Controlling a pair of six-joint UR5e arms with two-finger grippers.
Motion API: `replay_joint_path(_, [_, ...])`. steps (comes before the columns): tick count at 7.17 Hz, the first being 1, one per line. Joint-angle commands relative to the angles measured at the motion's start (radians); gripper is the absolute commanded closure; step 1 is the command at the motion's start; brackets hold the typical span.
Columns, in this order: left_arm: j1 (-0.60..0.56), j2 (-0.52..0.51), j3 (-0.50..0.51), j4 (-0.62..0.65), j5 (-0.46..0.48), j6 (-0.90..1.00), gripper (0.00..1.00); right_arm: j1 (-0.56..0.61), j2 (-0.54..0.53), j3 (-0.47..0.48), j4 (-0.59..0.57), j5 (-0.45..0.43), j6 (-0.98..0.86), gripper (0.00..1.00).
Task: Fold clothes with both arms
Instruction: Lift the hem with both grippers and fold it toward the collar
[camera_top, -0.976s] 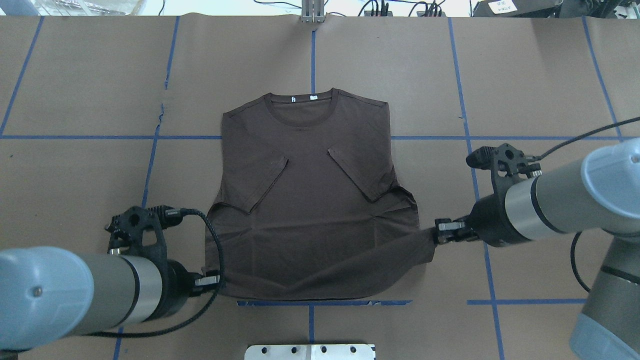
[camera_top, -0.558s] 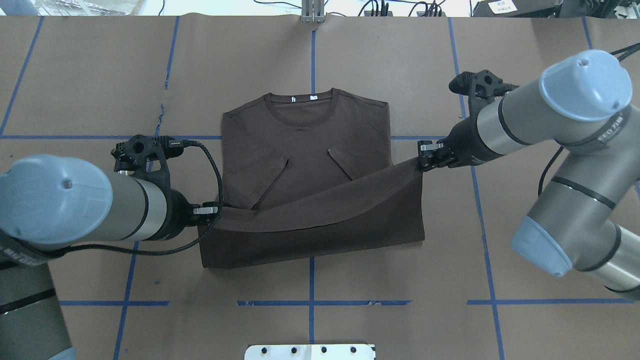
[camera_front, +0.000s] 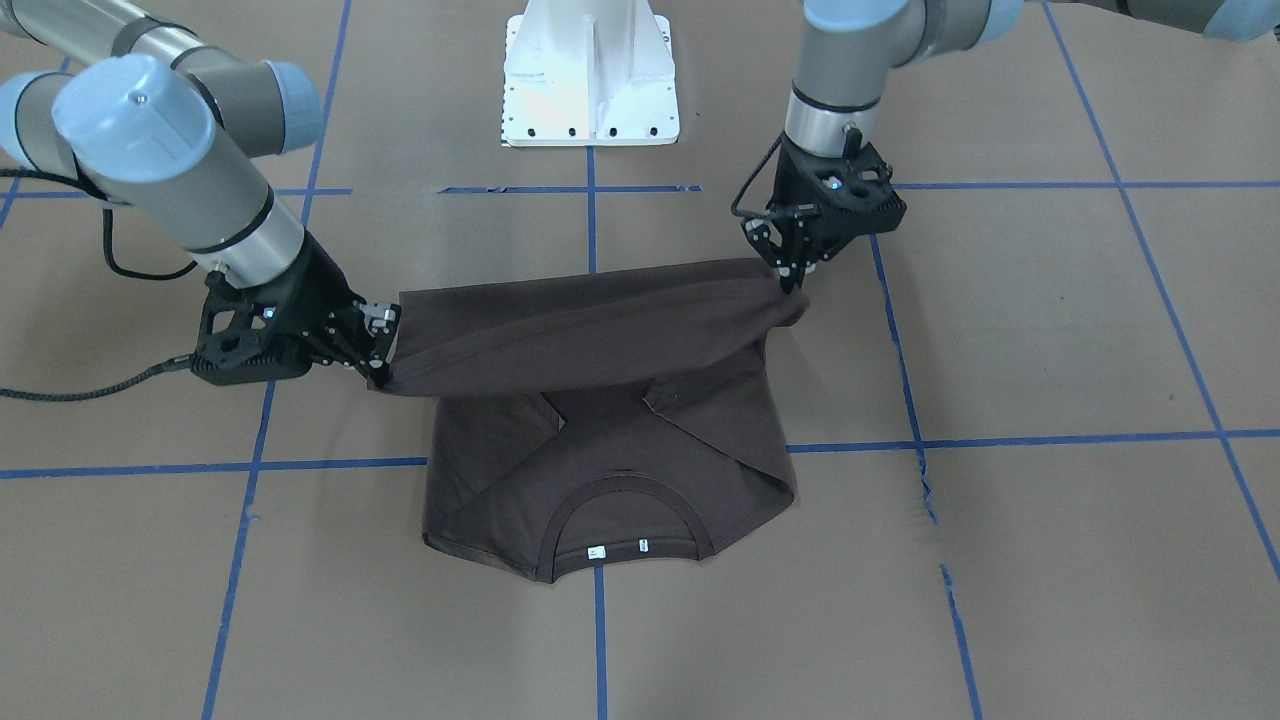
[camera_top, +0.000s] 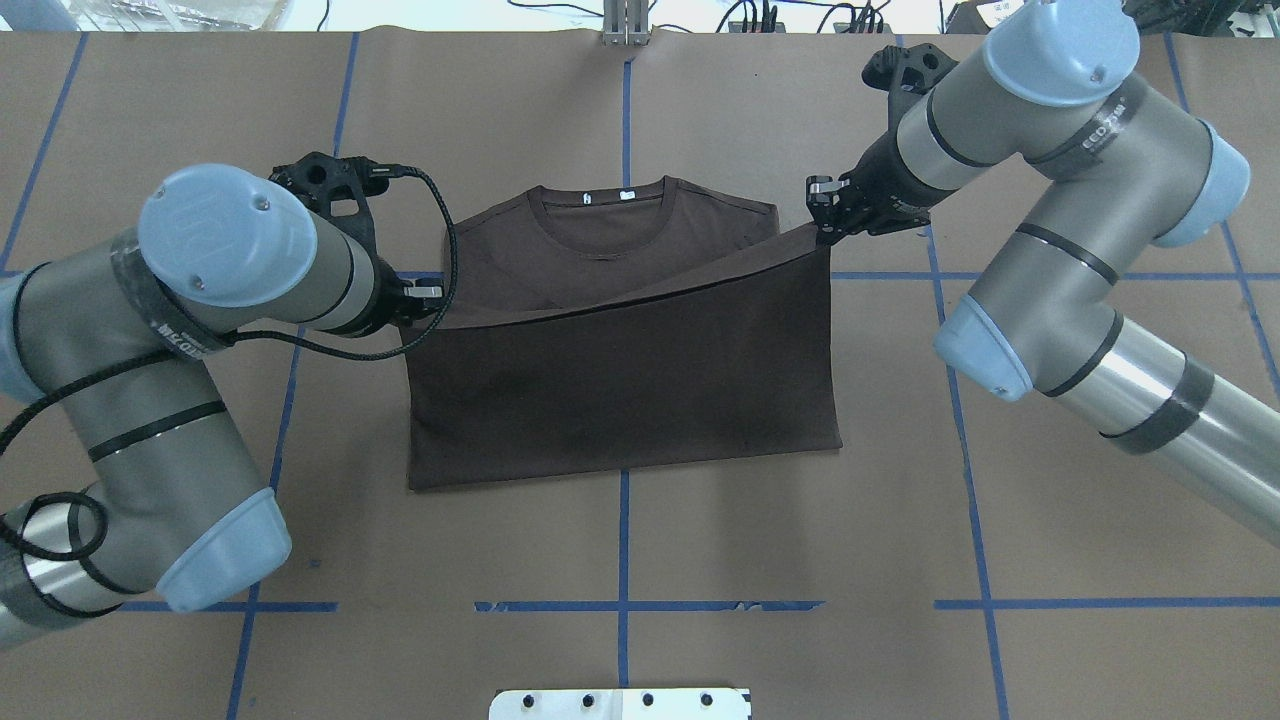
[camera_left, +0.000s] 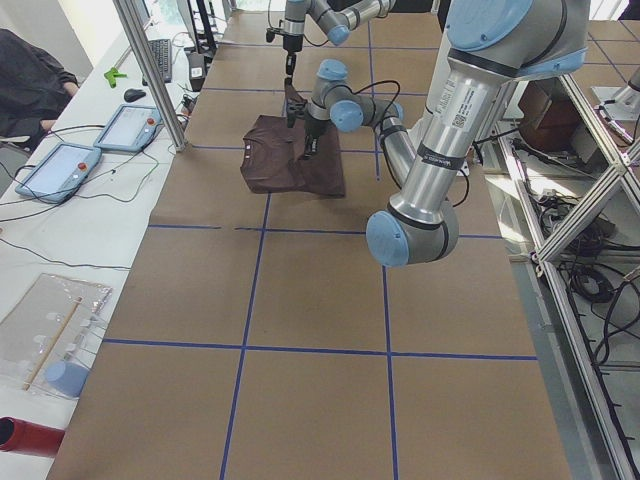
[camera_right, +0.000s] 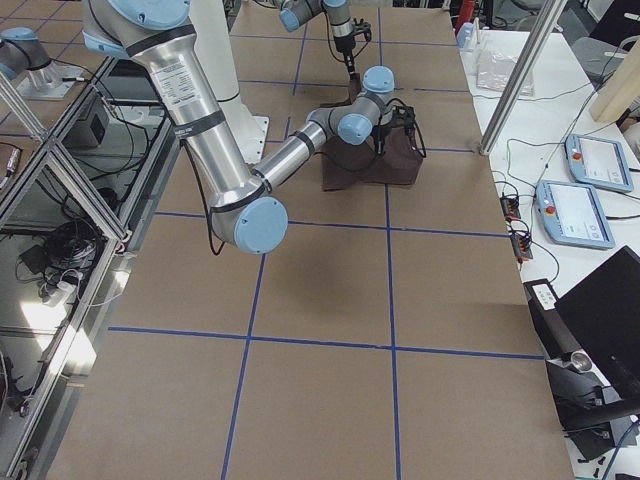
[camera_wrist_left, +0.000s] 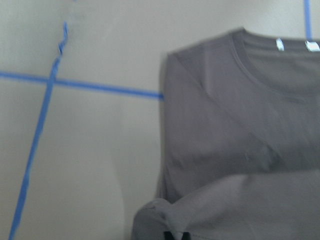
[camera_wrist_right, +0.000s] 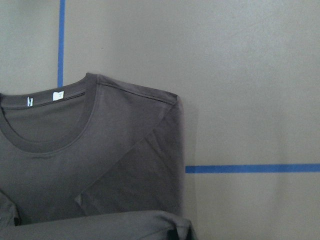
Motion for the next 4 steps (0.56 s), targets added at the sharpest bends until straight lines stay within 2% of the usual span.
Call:
replay_joint_path(1, [-0.058, -0.021, 0.186, -0.161, 0.001, 0.036, 1.00, 0.026, 0.101, -0.172, 0.001, 0.003, -0.018, 1.00])
replay_joint_path(2, [-0.076, -0.051, 0.249, -0.194, 0.001, 0.038, 1.00, 0.036, 0.145, -0.241, 0.003, 0.006, -0.018, 1.00])
replay_joint_path(4, [-0.090, -0.122, 0.325, -0.197, 0.001, 0.038, 1.00, 0.037, 0.187, -0.283, 0.003, 0.007, -0.018, 1.00])
